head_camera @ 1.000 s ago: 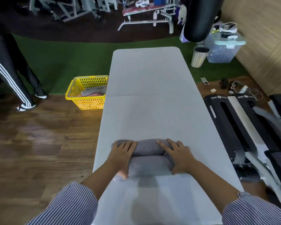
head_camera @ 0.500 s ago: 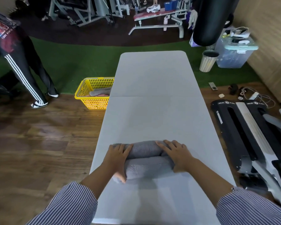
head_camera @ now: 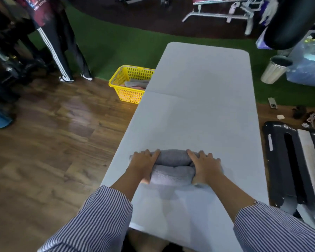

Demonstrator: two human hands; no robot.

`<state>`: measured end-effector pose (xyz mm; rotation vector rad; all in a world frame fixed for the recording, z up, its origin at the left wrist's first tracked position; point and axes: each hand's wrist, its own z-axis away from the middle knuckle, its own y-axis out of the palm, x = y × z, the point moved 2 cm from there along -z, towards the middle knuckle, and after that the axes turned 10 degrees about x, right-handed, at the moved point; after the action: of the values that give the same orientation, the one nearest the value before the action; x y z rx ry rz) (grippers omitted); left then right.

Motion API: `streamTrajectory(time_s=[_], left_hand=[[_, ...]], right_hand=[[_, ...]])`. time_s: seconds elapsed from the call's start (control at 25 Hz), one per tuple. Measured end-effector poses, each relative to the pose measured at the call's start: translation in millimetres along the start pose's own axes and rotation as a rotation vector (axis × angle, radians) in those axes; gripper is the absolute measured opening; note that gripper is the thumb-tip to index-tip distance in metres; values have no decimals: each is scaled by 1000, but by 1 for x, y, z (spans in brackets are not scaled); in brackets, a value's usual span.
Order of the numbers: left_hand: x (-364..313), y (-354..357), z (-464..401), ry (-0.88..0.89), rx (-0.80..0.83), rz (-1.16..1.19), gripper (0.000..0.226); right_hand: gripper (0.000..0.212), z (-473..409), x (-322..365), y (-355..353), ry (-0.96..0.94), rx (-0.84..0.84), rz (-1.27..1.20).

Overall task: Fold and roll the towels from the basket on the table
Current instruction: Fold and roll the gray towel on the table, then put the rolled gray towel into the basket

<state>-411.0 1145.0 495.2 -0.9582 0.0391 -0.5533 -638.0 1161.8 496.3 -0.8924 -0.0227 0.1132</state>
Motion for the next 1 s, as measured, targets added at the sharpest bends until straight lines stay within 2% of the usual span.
streamTrajectory(time_s=[0.2, 0.36, 0.52, 0.68, 0.8, 1.0], left_hand=[[62, 13, 47, -187, -60, 93, 104], [150, 49, 106, -313, -82, 114, 97], [241, 98, 176, -468, -98, 145, 98], [309, 140, 230, -572, -90, 168, 94], [340, 169, 246, -603, -64, 204, 96], [389, 180, 218, -579, -51, 225, 98]], right_hand=[[99, -3, 70, -35, -128, -198, 38], [97, -9, 180, -63, -252, -287, 91], [95, -7, 308, -86, -359, -340, 135], [98, 1, 406, -92, -458, -404, 190], [100, -2, 454, -92, -500, -394, 235], [99, -47, 487, -112, -503, -365, 235]])
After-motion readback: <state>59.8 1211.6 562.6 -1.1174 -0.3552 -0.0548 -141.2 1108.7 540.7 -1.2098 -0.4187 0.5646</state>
